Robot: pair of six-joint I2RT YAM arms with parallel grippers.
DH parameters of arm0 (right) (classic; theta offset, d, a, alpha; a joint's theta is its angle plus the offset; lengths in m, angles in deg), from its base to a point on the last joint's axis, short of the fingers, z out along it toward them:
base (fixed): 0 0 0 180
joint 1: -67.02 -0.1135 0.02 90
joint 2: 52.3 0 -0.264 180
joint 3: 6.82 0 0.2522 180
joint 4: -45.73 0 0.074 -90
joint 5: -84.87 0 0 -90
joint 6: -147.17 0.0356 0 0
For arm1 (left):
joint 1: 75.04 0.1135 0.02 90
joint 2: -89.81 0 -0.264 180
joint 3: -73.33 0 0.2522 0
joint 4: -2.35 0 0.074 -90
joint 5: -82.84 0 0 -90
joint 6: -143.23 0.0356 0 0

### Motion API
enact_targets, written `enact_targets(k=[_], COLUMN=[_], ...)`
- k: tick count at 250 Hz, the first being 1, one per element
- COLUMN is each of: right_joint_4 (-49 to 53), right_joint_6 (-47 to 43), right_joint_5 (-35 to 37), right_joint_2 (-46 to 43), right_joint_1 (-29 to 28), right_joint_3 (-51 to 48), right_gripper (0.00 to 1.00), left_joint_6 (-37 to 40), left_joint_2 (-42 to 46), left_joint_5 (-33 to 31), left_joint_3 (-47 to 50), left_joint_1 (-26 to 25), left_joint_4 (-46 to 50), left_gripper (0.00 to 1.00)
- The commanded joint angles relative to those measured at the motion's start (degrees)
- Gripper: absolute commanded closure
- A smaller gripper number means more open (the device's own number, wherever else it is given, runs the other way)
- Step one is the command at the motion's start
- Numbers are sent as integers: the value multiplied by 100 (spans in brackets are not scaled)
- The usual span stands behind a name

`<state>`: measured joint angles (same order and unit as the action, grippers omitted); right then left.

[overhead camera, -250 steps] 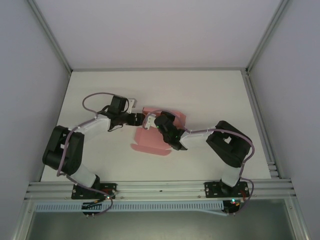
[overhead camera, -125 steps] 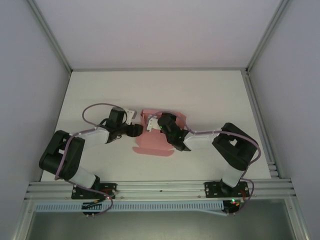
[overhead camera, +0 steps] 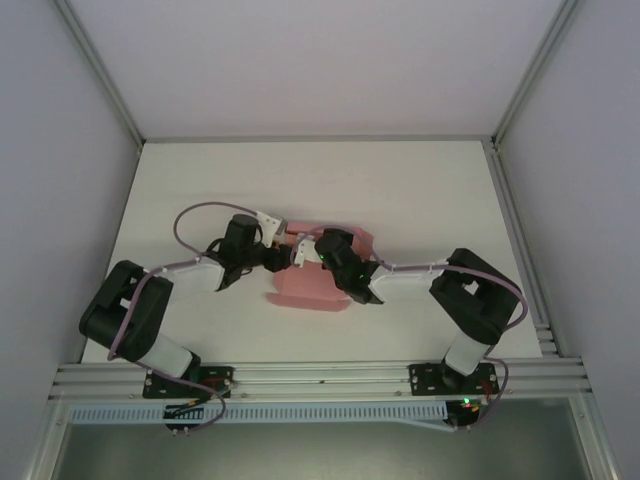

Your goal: Assemble paper box

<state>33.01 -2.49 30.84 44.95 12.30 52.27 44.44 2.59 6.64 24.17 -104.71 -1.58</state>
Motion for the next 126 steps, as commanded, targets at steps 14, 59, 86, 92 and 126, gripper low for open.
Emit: enact_targets(k=[14, 59, 86, 92, 126], right_joint_4=[581, 698, 684, 662, 644], right_joint_6=[286, 366, 385, 405, 497], right_joint_5=[-436, -479, -370, -325, -143], right_joint_2=[-28, 16, 6, 7, -27], right_joint_1=[-153, -153, -154, -156, -153], right_joint_3=[6, 12, -20, -23, -65], right_gripper=[100, 100, 100, 100, 100], left_joint_6=[1, -94, -101, -85, -261], left_joint_2=[-284, -577, -585, -586, -676], left_joint_5=[-823, -1077, -1881, -2072, -3741], left_joint_3=[-294, -343, -278, -292, -206], left_joint_1=[-21, -66, -241, -290, -675], left_joint_4=[-550, -740, -730, -659, -516], left_gripper=[44, 56, 73, 75, 100])
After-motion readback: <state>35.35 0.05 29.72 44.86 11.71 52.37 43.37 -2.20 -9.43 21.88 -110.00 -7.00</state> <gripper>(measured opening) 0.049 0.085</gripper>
